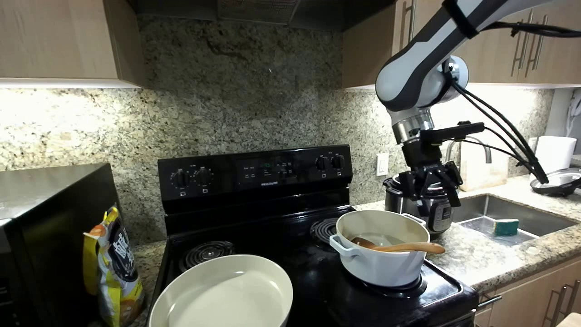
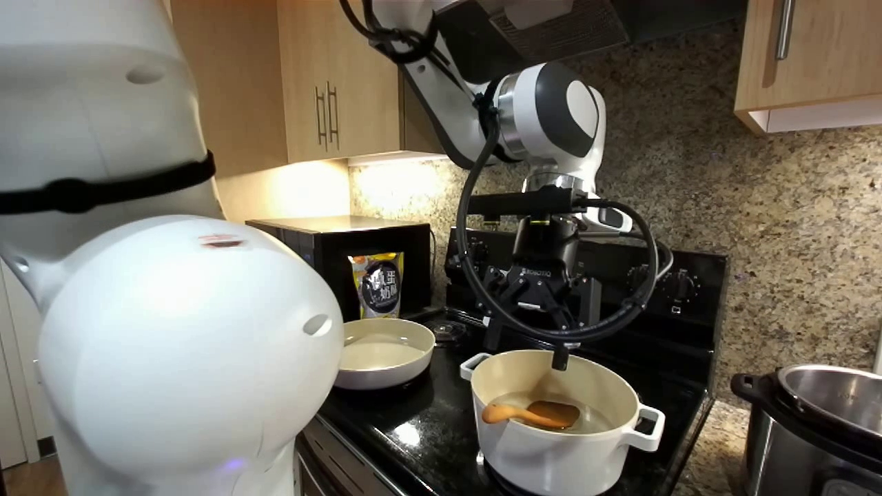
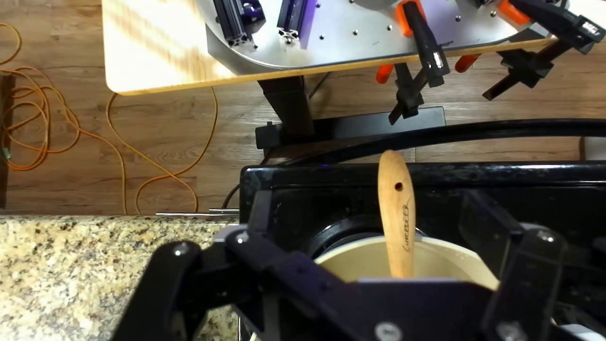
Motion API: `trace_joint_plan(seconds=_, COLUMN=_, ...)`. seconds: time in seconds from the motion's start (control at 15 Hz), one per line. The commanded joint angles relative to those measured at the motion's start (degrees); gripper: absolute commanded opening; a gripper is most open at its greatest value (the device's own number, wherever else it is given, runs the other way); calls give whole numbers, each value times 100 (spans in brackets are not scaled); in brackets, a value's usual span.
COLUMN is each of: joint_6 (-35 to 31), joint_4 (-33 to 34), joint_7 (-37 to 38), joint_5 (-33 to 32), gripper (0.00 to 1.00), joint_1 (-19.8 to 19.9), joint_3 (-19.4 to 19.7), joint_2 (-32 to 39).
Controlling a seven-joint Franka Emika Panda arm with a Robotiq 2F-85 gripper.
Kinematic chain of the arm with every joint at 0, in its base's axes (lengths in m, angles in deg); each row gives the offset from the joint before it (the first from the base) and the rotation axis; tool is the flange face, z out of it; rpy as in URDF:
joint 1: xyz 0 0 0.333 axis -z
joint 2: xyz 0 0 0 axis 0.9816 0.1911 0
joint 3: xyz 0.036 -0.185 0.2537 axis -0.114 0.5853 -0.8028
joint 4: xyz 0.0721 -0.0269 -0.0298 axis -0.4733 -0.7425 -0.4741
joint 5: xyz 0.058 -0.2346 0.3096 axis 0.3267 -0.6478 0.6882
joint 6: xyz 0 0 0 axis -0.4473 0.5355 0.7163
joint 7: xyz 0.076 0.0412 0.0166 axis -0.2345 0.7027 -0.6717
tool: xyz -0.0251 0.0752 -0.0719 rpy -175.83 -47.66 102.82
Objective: Pick up the cooking stick and stir in the pot
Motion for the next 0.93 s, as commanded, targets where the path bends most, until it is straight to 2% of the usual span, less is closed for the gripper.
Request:
trace_joint_plan(seconds=0.0, joint_6=3, joint_4=4, joint_7=-4, joint_5=11, gripper=100, joint_1=25, joint_3=-26, joint_2=3)
trace_joint_plan(seconds=0.2, joint_6=11, joint_4=11, joint_7=-43, joint_5=144, gripper=100, joint_1=-24, joint_3=-33, joint_2=165)
trace_joint_plan(seconds=0.67, joint_6=-524, joint_4=-348, joint_7=-233, joint_5=668, gripper=100, joint_1=-185, joint_3=-53, joint_2=337)
trace_joint_plan(seconds=0.87, joint_6=-749, joint_4=-454, joint_7=-176, joint_5=804, gripper=100, joint_1=-151, joint_3=-12, joint_2=644)
